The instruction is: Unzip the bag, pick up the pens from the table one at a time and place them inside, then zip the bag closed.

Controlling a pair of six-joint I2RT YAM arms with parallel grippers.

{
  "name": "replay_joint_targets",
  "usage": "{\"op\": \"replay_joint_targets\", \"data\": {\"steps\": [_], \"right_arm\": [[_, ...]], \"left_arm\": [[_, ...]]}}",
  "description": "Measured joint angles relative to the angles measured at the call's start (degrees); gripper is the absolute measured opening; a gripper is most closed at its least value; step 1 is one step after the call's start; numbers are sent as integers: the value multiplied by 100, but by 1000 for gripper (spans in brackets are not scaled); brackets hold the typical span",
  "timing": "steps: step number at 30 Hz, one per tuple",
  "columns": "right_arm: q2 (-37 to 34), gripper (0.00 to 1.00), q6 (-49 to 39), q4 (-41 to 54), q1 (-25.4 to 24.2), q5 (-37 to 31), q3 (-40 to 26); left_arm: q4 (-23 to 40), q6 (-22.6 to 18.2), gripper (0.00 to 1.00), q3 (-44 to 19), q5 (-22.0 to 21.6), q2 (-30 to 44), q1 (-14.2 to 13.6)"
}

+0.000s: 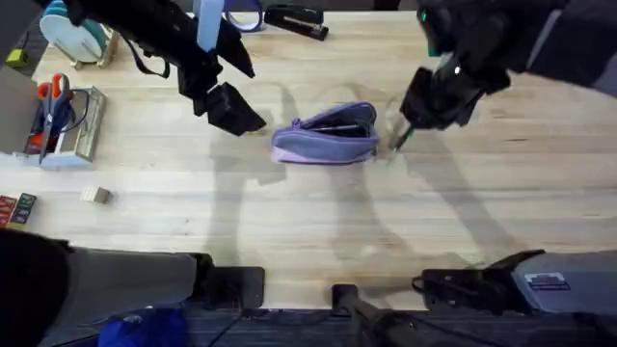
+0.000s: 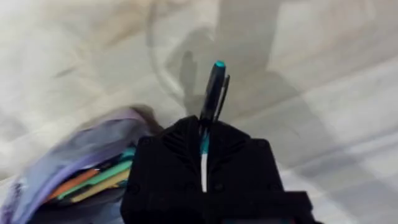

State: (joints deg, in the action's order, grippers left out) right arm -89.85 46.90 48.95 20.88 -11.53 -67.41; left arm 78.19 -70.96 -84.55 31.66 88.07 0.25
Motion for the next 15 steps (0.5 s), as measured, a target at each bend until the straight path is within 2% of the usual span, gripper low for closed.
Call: {"op": "replay_joint_targets", "data": {"steps": [8,15], "right_arm": [[0,30,-1268,15,0,-111,-982],[1,31,-2354,22,2,-111,-1406]], "left_arm": [[2,0,993,0,2,0,0],[2,0,993,0,0,0,0]]}}
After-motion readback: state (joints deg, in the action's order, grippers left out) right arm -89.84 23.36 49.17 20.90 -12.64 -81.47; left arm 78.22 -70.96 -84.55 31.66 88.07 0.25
